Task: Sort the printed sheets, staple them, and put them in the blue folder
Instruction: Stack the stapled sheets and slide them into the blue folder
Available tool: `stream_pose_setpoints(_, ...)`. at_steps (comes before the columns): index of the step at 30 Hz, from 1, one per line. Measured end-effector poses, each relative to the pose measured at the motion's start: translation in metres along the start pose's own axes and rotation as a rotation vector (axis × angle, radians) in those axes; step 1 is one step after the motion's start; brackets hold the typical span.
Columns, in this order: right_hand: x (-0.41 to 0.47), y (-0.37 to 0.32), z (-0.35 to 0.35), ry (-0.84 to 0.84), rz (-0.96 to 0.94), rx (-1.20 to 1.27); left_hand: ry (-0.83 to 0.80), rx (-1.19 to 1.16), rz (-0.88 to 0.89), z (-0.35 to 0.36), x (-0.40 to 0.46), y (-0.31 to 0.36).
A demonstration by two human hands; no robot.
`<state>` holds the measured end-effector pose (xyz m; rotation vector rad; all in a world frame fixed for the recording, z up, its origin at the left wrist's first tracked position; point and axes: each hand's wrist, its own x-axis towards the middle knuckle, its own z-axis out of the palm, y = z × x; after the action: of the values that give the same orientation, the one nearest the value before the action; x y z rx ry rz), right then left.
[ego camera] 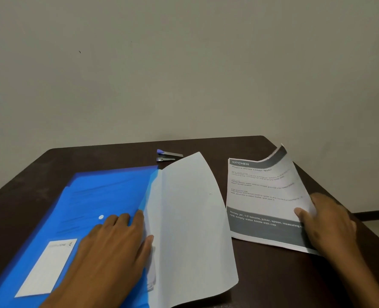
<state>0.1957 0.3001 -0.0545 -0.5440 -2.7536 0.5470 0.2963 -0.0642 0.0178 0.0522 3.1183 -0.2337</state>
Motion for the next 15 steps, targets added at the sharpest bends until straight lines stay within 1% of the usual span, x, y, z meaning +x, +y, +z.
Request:
stream_pose_setpoints(2,-0.008,-0.003,0.000,0.019,-0.023,-0.002,0.046,-0.040,0.000,0.000,-0.002,0.002)
stream_pose_setpoints(4,-0.014,-0.006,-0.003,0.021,-0.041,0.016,0.054,-0.123,-0.065,0.004,-0.005,0.002)
stream_pose_setpoints(6,-0.018,-0.006,-0.007,0.022,-0.052,0.035,-0.076,-0.089,-0.122,0.009,-0.006,0.002)
stream_pose_setpoints(7,-0.019,-0.009,-0.010,0.007,-0.036,0.037,-0.074,-0.097,-0.151,0.009,-0.007,0.001)
stream_pose_setpoints(8,-0.021,-0.010,-0.010,0.009,-0.022,0.036,-0.017,-0.112,-0.171,0.012,-0.007,0.002)
stream_pose_setpoints(9,-0.022,-0.013,-0.012,0.011,-0.012,0.055,-0.015,-0.157,-0.194,0.010,-0.009,0.003)
stream_pose_setpoints(10,-0.024,-0.014,-0.012,0.013,-0.007,0.077,0.035,-0.167,-0.180,0.013,-0.010,0.006)
stream_pose_setpoints(12,-0.025,-0.018,-0.016,-0.009,0.090,0.164,0.127,-0.303,-0.196,0.012,-0.011,0.010)
stream_pose_setpoints(14,-0.022,-0.021,-0.016,-0.036,0.181,0.261,0.163,-0.366,-0.219,0.010,-0.012,0.015)
stream_pose_setpoints(15,-0.018,-0.021,-0.017,0.020,0.170,0.300,0.158,-0.389,-0.248,0.016,-0.013,0.015)
